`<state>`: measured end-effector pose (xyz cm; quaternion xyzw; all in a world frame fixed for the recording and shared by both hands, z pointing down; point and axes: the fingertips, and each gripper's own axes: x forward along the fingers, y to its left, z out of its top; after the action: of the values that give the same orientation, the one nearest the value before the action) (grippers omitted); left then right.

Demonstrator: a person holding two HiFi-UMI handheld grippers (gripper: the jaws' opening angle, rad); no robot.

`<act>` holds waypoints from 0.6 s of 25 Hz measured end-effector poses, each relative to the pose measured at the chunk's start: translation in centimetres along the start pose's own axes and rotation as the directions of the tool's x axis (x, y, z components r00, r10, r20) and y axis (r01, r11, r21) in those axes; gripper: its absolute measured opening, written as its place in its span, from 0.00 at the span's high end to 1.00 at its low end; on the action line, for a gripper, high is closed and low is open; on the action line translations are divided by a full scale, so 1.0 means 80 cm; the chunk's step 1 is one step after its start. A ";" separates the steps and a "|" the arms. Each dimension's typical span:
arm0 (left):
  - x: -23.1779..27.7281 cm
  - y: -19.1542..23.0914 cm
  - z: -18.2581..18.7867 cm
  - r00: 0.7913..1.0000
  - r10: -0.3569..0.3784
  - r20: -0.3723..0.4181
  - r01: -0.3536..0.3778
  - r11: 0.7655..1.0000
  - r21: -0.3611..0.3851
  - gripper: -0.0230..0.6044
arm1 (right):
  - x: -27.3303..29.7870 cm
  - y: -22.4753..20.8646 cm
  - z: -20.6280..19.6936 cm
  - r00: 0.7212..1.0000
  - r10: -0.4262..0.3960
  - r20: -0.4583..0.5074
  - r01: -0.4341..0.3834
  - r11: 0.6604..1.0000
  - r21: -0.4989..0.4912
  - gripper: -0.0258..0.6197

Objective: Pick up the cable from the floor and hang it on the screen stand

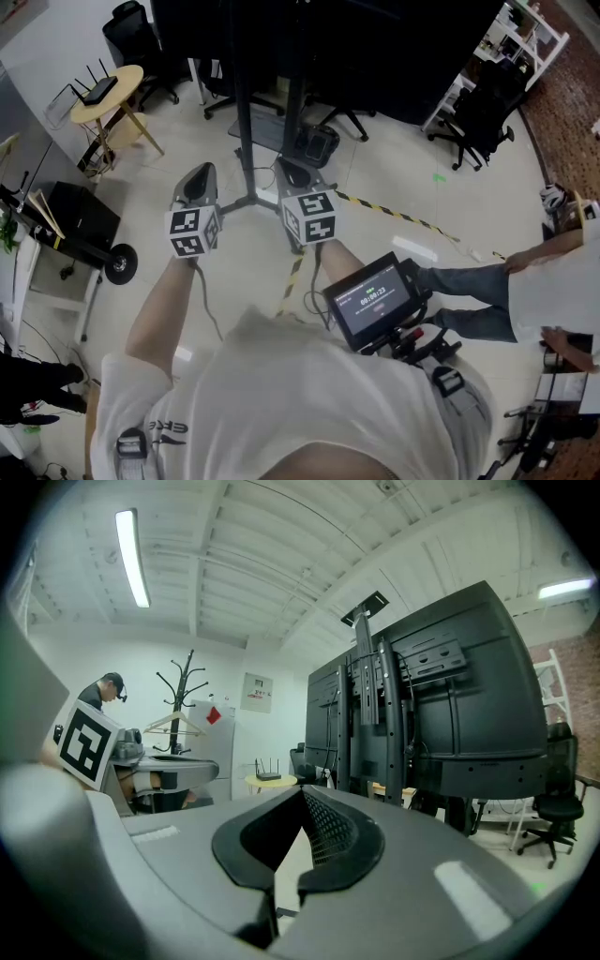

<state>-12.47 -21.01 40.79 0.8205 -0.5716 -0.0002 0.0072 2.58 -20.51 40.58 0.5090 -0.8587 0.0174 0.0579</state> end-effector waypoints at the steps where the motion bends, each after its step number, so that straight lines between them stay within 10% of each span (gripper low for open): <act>1: 0.000 0.000 0.001 1.000 -0.001 0.001 0.001 1.000 0.001 0.96 | 0.000 0.000 0.002 1.000 0.000 0.003 0.000 1.000 -0.001 0.94; 15: 0.004 -0.001 0.013 1.000 -0.004 0.013 0.004 1.000 0.008 0.96 | 0.004 -0.003 0.014 1.000 -0.002 0.023 0.002 1.000 0.000 0.94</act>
<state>-12.27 -21.28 39.79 0.8216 -0.5700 -0.0031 0.0003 2.52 -20.98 39.49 0.5101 -0.8587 0.0118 0.0480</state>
